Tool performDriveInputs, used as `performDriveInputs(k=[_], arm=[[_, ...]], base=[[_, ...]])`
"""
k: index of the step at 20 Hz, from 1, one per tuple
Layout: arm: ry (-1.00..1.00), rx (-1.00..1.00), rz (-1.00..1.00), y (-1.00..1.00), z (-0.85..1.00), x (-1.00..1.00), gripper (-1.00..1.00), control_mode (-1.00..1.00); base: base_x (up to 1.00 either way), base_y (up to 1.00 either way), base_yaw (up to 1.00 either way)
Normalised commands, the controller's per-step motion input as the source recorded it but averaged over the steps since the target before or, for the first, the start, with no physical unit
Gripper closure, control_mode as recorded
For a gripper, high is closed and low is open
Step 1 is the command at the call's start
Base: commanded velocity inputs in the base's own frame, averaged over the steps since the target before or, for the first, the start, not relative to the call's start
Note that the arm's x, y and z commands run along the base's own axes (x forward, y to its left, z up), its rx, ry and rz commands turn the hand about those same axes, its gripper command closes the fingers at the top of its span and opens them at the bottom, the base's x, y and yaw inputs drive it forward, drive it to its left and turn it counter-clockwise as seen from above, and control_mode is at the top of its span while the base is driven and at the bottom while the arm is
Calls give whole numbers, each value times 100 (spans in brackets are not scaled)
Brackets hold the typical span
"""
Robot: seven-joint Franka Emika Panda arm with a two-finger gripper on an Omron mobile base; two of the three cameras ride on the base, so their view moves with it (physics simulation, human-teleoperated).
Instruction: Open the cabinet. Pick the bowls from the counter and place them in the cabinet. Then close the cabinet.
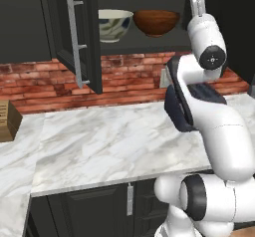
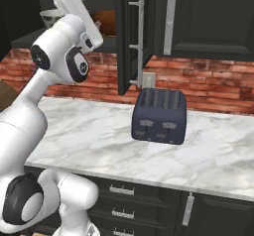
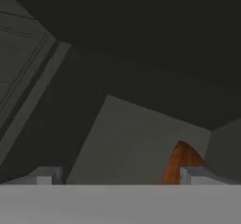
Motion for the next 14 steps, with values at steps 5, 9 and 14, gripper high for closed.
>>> performDriveInputs(k=[5, 9, 14], arm=[[-12, -10, 7, 16, 0, -100, -100, -100], [6, -17, 11, 29, 0, -100, -100, -100], [40, -14, 8, 15, 14, -100, -100, -100]], base=[[0, 0, 0], [0, 0, 0], [0, 0, 0]])
